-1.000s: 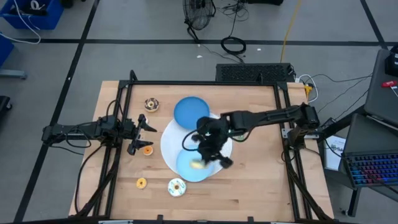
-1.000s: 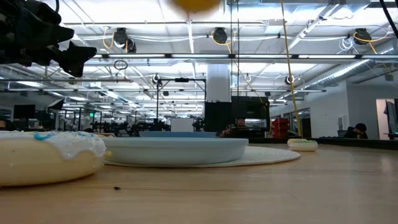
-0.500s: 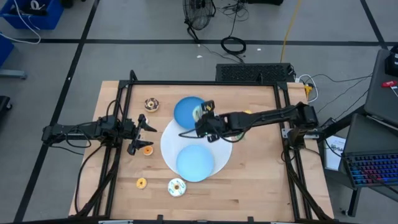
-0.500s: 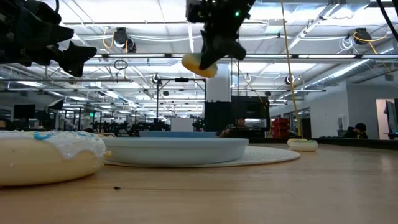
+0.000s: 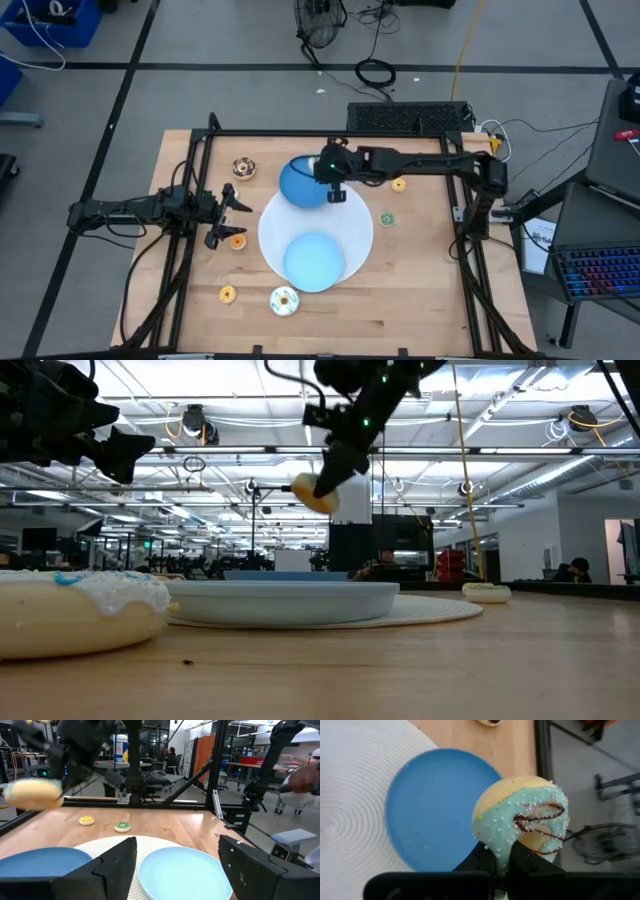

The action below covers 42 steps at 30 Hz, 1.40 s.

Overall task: Pick & Place donuts
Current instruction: Put the large light blue donut on the blue plate, then put the large black donut on the blue plate

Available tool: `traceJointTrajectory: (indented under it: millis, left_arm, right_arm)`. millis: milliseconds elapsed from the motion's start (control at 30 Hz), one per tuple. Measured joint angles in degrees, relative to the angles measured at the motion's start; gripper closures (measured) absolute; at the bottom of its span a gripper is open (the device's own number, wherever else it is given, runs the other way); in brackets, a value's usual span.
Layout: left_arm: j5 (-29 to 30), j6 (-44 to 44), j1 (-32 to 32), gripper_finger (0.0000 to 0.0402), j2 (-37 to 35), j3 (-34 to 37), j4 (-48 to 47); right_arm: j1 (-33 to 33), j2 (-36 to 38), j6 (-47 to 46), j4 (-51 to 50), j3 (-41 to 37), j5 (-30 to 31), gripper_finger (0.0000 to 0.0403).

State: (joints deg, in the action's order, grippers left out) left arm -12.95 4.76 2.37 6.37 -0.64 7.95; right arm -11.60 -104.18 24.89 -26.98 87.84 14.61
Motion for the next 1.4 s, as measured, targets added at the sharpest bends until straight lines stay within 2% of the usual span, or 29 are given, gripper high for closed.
traceJointTrajectory:
  millis: [233, 433, 600, 800, 933, 1200, 1400]
  left_arm:
    - [0.0, 0.0, 0.0, 0.0127, 0.0, 0.0, 0.0]
    - [0.0, 0.0, 0.0, 0.0119, 0.0, 0.0, 0.0]
    - [0.0, 0.0, 0.0, 0.0124, 0.0, 0.0, 0.0]
    - [0.0, 0.0, 0.0, 0.0127, 0.0, 0.0, 0.0]
    - [0.0, 0.0, 0.0, 0.0122, 0.0, 0.0, 0.0]
    - [0.0, 0.0, 0.0, 0.0127, 0.0, 0.0, 0.0]
    - [0.0, 0.0, 0.0, 0.0119, 0.0, 0.0, 0.0]
  right_arm:
    - [-3.3, 0.0, -0.5, 10.1, -8.6, -8.5, 0.0397]
    - [-3.4, 0.0, -1.8, 19.1, -14.0, -9.3, 0.0395]
    - [-3.3, 0.0, -3.2, 25.8, -17.8, -14.6, 0.0382]
    - [-3.4, 0.0, -3.2, 36.2, -23.2, -14.8, 0.0364]
    - [-3.4, 0.0, -2.9, 38.7, -24.5, -14.7, 0.0324]
    - [-3.3, 0.0, -4.2, 40.0, -24.5, -14.7, 0.0202]
    - [-3.3, 0.0, -6.4, 40.5, -24.5, -14.7, 0.0155]
